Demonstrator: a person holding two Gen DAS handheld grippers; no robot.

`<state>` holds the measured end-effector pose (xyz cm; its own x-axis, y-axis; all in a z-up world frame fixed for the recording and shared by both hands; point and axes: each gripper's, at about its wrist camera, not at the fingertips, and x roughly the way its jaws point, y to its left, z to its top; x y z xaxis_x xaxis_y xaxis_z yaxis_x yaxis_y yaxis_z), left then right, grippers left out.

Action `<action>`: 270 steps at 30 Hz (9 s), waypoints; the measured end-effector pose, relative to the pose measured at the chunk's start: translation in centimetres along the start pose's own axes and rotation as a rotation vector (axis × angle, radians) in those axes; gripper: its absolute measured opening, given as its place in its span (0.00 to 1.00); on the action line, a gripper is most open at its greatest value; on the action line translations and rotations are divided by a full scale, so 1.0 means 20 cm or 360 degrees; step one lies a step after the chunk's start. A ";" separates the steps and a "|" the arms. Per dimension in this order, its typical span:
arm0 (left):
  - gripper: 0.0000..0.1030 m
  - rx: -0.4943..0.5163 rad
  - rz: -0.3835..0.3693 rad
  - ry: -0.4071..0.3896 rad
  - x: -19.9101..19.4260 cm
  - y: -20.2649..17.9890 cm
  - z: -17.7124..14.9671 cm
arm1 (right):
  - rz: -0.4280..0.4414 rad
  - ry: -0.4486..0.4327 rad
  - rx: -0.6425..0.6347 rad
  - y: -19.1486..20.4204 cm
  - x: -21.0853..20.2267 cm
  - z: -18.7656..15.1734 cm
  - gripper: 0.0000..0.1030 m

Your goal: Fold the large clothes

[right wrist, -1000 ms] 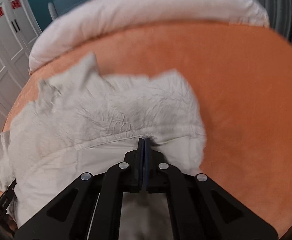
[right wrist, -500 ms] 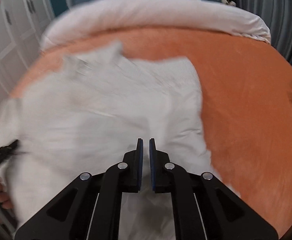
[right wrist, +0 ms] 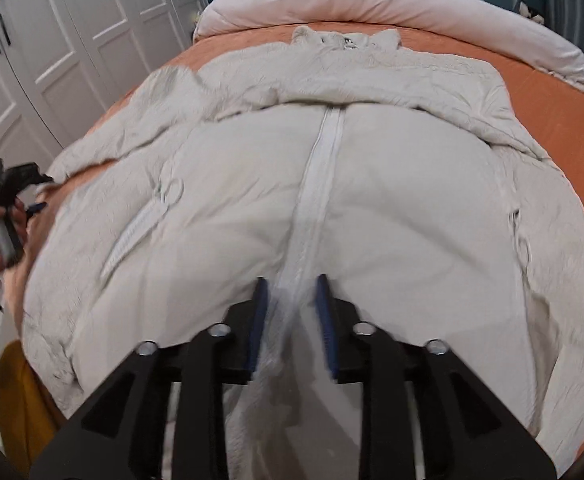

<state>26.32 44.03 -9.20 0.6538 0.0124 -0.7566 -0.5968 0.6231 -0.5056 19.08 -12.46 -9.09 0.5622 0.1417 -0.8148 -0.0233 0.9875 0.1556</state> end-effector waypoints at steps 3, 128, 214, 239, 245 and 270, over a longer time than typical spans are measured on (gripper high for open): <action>0.45 -0.0010 -0.0032 -0.0021 0.02 0.00 0.07 | -0.0033 0.0016 0.0001 0.01 0.02 -0.01 0.29; 0.80 0.1077 -0.0193 0.0246 -0.04 -0.99 -0.82 | -0.0036 -0.0286 0.0323 -0.85 -0.22 0.39 0.40; 0.27 0.1041 -0.0627 0.0514 -0.53 -0.96 -0.73 | 0.0539 -0.0611 0.0862 -1.11 -0.62 0.10 0.22; 0.64 0.1622 -0.0480 -0.0225 -0.94 -1.28 -1.20 | 0.0300 -0.0570 0.0036 -0.22 -0.74 0.32 0.34; 0.64 0.1646 -0.0344 0.0061 -0.56 -1.27 -1.53 | 0.0140 -0.0332 -0.0224 0.00 -0.35 0.27 0.30; 0.69 0.1515 -0.0048 0.0040 0.11 -1.25 -1.35 | 0.0068 -0.0168 0.0171 -0.57 0.18 0.34 0.05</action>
<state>30.13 7.36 -9.30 0.6458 -0.0240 -0.7631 0.0566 0.9983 0.0165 26.96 -23.58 -10.03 0.6467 0.1699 -0.7436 0.0364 0.9669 0.2526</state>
